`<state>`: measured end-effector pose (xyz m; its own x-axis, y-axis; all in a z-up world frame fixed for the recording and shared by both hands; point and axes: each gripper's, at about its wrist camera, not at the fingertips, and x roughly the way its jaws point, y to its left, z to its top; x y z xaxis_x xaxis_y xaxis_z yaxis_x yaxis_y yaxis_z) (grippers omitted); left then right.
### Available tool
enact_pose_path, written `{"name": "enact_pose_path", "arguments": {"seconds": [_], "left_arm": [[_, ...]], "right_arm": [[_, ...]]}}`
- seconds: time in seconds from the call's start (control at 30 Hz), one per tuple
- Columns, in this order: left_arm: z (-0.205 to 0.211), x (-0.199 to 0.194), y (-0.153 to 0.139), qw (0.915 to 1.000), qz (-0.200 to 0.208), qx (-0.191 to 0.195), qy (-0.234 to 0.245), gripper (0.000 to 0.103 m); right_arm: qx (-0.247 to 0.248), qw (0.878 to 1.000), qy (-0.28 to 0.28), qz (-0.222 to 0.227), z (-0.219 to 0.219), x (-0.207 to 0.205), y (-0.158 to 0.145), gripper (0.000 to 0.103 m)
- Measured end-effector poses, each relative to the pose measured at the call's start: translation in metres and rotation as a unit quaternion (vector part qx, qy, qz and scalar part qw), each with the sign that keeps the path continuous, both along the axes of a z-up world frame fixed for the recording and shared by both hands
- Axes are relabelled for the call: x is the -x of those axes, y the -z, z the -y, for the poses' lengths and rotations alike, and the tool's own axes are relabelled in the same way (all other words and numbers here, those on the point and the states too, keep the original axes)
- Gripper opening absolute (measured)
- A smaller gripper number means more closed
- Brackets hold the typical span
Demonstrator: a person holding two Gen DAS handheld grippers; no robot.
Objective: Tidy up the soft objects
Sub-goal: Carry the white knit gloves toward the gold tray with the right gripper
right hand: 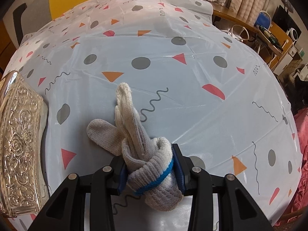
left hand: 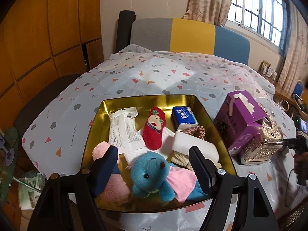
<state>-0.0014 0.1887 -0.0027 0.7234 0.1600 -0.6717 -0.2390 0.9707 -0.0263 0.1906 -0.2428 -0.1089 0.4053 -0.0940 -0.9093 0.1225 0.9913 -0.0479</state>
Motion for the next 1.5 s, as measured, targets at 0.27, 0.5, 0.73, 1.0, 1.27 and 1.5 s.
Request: {"name": "enact_pose_path", "arguments": {"seconds": [0.27, 0.5, 0.73, 1.0, 1.27, 1.5], "left_arm": [[0.002, 0.002, 0.006, 0.9999, -0.007, 0.009, 0.013, 0.077], [0.001, 0.003, 0.008, 0.9998, -0.008, 0.012, 0.011, 0.077], [-0.004, 0.004, 0.008, 0.9999, -0.009, 0.013, 0.006, 0.077], [-0.008, 0.006, 0.009, 0.9999, -0.012, 0.009, -0.003, 0.078], [-0.014, 0.009, 0.011, 0.9998, -0.012, 0.012, -0.013, 0.080], [-0.017, 0.010, 0.016, 0.9996, -0.018, 0.014, -0.018, 0.080]], "right_arm": [[-0.100, 0.994, 0.040, 0.000, 0.014, -0.006, -0.009, 0.039], [-0.112, 0.993, 0.039, 0.029, 0.009, -0.020, -0.043, 0.038], [-0.110, 0.991, -0.003, 0.076, -0.031, -0.043, -0.093, 0.038], [-0.130, 0.977, -0.096, 0.139, -0.110, -0.053, -0.146, 0.038], [-0.139, 0.954, -0.208, 0.164, -0.194, -0.024, -0.162, 0.038], [-0.147, 0.932, -0.286, 0.170, -0.247, 0.012, -0.167, 0.038]]}}
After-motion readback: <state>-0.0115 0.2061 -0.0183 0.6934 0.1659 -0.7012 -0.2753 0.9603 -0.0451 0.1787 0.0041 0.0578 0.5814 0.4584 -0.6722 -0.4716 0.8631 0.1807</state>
